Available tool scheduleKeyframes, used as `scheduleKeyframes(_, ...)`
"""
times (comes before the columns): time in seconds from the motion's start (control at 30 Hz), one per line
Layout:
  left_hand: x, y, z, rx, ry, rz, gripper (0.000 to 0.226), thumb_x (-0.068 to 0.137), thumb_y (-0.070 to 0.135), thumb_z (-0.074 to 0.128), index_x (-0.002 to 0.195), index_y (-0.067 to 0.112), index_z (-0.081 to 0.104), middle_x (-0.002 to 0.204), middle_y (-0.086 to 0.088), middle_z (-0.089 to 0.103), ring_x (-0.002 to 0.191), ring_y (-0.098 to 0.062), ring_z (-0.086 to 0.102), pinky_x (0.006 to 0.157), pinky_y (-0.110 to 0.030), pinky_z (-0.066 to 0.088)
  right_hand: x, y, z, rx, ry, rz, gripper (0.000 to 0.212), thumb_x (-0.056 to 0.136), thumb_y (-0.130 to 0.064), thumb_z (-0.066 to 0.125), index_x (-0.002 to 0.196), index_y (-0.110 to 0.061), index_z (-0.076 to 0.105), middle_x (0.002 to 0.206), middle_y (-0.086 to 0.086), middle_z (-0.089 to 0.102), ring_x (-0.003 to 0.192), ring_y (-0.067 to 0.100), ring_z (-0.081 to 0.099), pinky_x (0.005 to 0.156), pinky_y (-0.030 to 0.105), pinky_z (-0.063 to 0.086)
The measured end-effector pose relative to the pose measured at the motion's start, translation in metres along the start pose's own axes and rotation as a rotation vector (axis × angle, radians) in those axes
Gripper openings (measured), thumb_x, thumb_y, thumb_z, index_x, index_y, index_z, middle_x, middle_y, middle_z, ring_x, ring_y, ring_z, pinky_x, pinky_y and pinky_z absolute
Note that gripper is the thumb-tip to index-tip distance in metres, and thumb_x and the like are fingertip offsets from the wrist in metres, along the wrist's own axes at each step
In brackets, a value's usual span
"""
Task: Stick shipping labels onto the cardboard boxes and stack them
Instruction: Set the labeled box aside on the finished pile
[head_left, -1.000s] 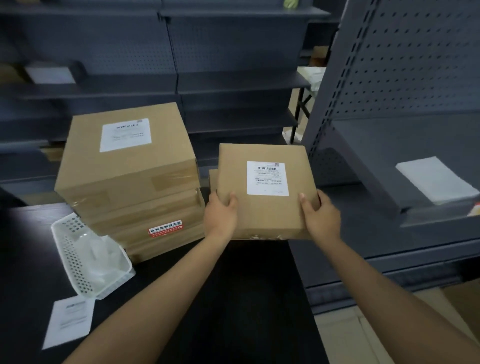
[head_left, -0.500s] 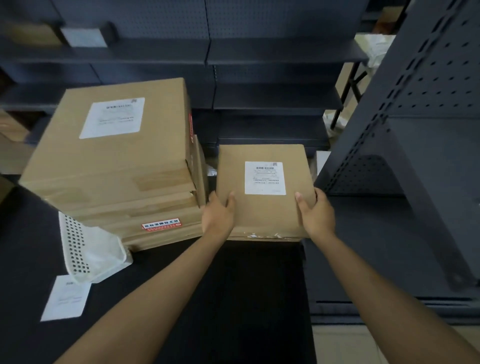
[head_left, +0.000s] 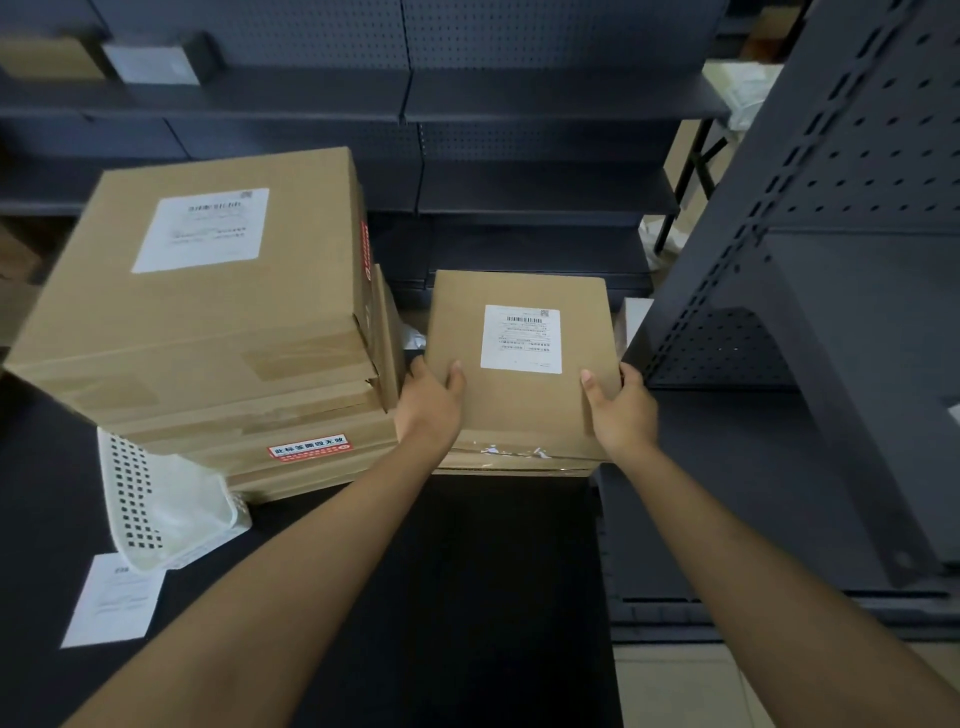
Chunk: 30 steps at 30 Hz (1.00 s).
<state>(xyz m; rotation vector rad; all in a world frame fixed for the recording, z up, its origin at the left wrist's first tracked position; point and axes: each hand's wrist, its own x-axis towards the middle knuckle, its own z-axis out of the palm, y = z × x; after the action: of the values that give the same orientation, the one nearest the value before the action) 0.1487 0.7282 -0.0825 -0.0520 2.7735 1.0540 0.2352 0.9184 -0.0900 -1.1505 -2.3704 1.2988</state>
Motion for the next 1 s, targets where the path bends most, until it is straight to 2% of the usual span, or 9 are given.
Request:
scheduleKeyframes(0.17, -0.006, 0.003, -0.003, 0.046, 0.026, 0.050, 0.052, 0.100, 0.037, 0.039, 0.139, 0.002, 0.034, 0.137, -0.019, 0.047, 0.121, -0.035, 0.049, 0.093, -0.039, 0.041, 0.001, -0.005, -0.001, -0.052, -0.049, 0.014, 0.056, 0.096, -0.044, 0.051, 0.139, -0.010, 0.042, 0.130, 0.008, 0.058, 0.116, 0.029, 0.056, 0.091, 0.035, 0.045)
scheduleKeyframes(0.27, -0.007, 0.006, -0.008, 0.120, 0.032, 0.178, 0.054, 0.100, 0.032, 0.040, 0.143, 0.001, 0.029, 0.147, -0.017, 0.037, 0.132, -0.032, 0.041, 0.102, -0.038, 0.037, -0.002, -0.010, -0.005, -0.161, -0.055, -0.017, 0.062, 0.094, -0.050, 0.048, 0.139, -0.009, 0.040, 0.136, 0.011, 0.054, 0.122, 0.032, 0.051, 0.099, 0.045, 0.045)
scheduleKeyframes(0.33, -0.009, 0.010, -0.013, 0.201, 0.023, 0.290, 0.052, 0.099, 0.027, 0.040, 0.142, 0.001, 0.029, 0.147, -0.019, 0.035, 0.135, -0.030, 0.036, 0.104, -0.037, 0.036, -0.007, -0.015, -0.009, -0.282, -0.038, -0.079, 0.062, 0.094, -0.047, 0.049, 0.139, -0.007, 0.039, 0.139, 0.013, 0.049, 0.126, 0.034, 0.046, 0.103, 0.048, 0.042)
scheduleKeyframes(0.47, -0.022, 0.025, -0.027, 0.383, 0.041, 0.541, 0.041, 0.097, 0.024, 0.041, 0.134, 0.005, 0.040, 0.130, -0.013, 0.050, 0.116, -0.024, 0.050, 0.096, -0.032, 0.042, -0.027, -0.032, -0.021, -0.548, -0.062, -0.311, 0.052, 0.097, -0.029, 0.048, 0.141, -0.004, 0.037, 0.143, 0.014, 0.041, 0.130, 0.030, 0.036, 0.109, 0.040, 0.033)
scheduleKeyframes(0.57, -0.037, 0.038, -0.037, 0.468, 0.029, 0.671, 0.039, 0.097, 0.025, 0.041, 0.133, 0.010, 0.042, 0.125, -0.007, 0.054, 0.112, -0.021, 0.052, 0.095, -0.032, 0.040, -0.043, -0.050, -0.028, -0.650, -0.098, -0.489, 0.045, 0.095, -0.022, 0.049, 0.136, -0.005, 0.042, 0.136, 0.012, 0.046, 0.124, 0.028, 0.040, 0.104, 0.038, 0.035)
scheduleKeyframes(0.63, -0.047, 0.043, -0.045, 0.520, 0.032, 0.706, 0.040, 0.097, 0.026, 0.041, 0.134, 0.012, 0.042, 0.126, -0.006, 0.055, 0.114, -0.021, 0.052, 0.095, -0.033, 0.040, -0.055, -0.059, -0.030, -0.676, -0.106, -0.560, 0.039, 0.093, -0.019, 0.048, 0.130, -0.006, 0.048, 0.130, 0.011, 0.050, 0.118, 0.027, 0.044, 0.100, 0.036, 0.037)
scheduleKeyframes(0.73, -0.064, 0.039, -0.059, 0.535, 0.011, 0.726, 0.040, 0.097, 0.027, 0.040, 0.134, 0.013, 0.041, 0.127, -0.006, 0.053, 0.116, -0.021, 0.050, 0.097, -0.034, 0.040, -0.078, -0.062, -0.029, -0.664, -0.122, -0.576, 0.041, 0.094, -0.020, 0.048, 0.133, -0.009, 0.047, 0.133, 0.008, 0.049, 0.122, 0.025, 0.042, 0.103, 0.034, 0.036)
scheduleKeyframes(1.0, -0.103, -0.023, -0.111, 0.481, -0.027, 0.665, 0.042, 0.097, 0.028, 0.044, 0.137, 0.015, 0.040, 0.131, -0.003, 0.051, 0.119, -0.017, 0.049, 0.100, -0.032, 0.044, -0.141, -0.069, -0.011, -0.646, -0.158, -0.625, 0.042, 0.095, -0.021, 0.051, 0.136, -0.015, 0.046, 0.133, 0.004, 0.050, 0.122, 0.021, 0.043, 0.103, 0.033, 0.038)
